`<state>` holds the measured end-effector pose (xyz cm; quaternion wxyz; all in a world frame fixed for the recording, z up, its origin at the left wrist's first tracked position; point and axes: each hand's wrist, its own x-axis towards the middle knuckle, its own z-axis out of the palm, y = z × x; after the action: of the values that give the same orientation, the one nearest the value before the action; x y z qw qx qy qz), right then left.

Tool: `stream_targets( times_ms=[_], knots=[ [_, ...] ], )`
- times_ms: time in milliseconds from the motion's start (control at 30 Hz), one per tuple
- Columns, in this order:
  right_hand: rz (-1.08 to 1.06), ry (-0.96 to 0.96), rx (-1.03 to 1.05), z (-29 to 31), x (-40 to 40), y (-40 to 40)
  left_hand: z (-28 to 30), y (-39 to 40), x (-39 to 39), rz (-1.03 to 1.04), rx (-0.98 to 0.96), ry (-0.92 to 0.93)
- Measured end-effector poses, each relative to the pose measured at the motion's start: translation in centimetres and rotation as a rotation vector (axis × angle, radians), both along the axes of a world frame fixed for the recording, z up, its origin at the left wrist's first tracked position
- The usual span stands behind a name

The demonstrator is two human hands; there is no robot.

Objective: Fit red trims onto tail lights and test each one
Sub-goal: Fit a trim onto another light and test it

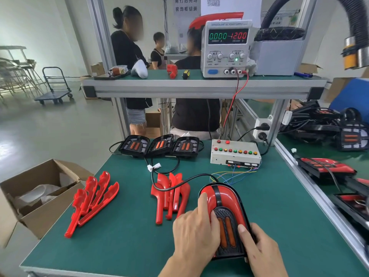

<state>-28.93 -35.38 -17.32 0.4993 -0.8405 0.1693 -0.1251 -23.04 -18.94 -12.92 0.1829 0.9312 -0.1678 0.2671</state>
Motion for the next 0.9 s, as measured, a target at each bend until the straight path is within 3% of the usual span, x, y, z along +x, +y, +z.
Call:
stream_targets(
  times_ms=[333,900],
  knots=[
    [-0.013,-0.005,0.012,-0.2,0.0,0.0,-0.4,-0.3,0.7,-0.084,-0.143,-0.079],
    [0.017,-0.021,0.014,0.7,-0.2,0.2,-1.4,0.0,1.0,-0.046,-0.187,-0.044]
  ],
)
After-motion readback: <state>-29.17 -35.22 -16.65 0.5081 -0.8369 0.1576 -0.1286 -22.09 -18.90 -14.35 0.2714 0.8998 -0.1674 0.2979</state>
